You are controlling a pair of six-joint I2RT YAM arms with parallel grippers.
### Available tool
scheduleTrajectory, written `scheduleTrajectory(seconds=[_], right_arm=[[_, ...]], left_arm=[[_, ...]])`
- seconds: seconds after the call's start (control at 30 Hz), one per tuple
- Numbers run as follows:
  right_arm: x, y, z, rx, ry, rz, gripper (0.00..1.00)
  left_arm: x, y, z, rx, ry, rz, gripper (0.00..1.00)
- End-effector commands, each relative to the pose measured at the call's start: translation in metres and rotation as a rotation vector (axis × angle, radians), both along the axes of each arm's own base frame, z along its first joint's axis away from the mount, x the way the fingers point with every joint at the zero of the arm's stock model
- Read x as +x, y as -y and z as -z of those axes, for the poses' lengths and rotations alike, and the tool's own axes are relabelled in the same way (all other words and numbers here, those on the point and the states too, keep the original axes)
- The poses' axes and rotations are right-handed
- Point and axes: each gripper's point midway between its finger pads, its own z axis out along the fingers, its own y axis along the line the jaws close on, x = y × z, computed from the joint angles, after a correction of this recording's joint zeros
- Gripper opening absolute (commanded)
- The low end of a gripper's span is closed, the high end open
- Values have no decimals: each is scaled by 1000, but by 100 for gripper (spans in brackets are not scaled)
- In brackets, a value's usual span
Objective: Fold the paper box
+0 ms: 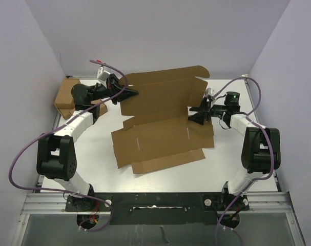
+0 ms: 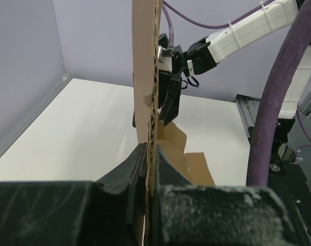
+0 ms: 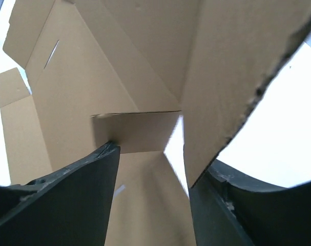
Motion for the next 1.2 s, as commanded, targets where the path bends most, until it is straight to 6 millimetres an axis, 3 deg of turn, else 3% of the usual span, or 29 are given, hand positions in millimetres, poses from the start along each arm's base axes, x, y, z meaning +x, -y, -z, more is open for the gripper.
scheduleTrajectory(seconds=[0.0, 0.37, 0.7, 1.0, 1.17], right_arm=[[9, 12, -22, -1, 84, 46, 55], [0, 19, -26, -27, 90, 48, 57], [-3, 47, -41, -94, 101, 83, 63], [-6, 62, -66, -108, 78, 123, 74], [-2, 61, -92, -57, -3, 164, 80]], left_arm=[[-9, 1, -8, 4, 69, 6, 0], [-10, 1, -5, 4, 81, 5, 0], [-8, 0, -2, 14, 80, -4, 0], [-8, 0, 1, 23, 82, -9, 0], [-9, 1, 0, 22, 86, -5, 0]])
